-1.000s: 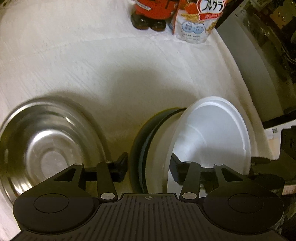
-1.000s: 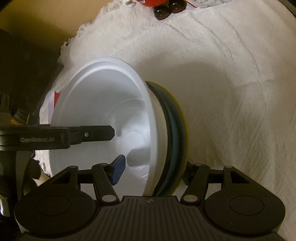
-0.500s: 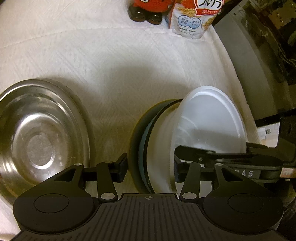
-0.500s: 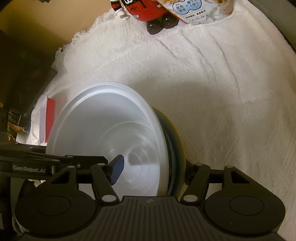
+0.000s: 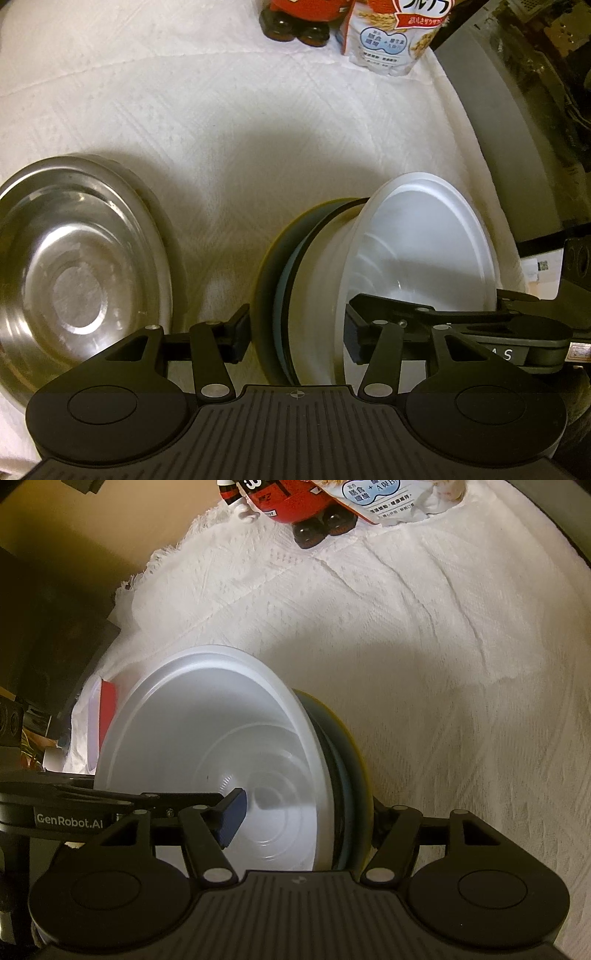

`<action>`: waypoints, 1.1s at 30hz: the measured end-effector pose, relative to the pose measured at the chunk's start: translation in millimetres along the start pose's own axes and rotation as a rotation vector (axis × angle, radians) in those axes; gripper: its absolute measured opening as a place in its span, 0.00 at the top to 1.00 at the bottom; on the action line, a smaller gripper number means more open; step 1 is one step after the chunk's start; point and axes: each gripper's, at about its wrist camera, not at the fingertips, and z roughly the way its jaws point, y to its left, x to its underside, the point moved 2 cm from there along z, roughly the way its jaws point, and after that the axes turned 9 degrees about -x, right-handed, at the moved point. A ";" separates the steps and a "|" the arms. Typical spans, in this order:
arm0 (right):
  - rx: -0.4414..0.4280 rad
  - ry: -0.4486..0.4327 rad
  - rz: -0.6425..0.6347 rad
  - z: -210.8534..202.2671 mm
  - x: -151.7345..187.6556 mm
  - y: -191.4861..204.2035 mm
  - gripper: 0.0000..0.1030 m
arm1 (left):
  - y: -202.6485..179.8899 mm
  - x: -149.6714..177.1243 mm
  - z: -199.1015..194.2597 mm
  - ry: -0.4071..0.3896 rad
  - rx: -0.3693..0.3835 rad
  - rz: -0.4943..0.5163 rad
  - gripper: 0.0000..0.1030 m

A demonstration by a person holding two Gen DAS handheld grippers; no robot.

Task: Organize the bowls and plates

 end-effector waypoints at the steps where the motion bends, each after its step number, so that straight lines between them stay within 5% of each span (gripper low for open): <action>1: 0.000 0.001 0.000 -0.1 -0.3 -0.7 0.36 | 0.0 0.3 -0.2 0.000 -0.003 0.001 0.48; 9: 0.021 0.016 -0.021 3.1 -3.0 6.0 0.36 | 4.5 1.7 -0.5 0.017 0.015 -0.021 0.48; 15: 0.135 0.043 -0.125 8.8 -7.7 19.6 0.36 | 5.8 1.6 -3.1 0.015 0.023 -0.025 0.48; 33: 0.076 0.012 -0.056 7.3 0.0 13.7 0.38 | 5.4 2.3 -5.4 0.012 -0.012 -0.024 0.48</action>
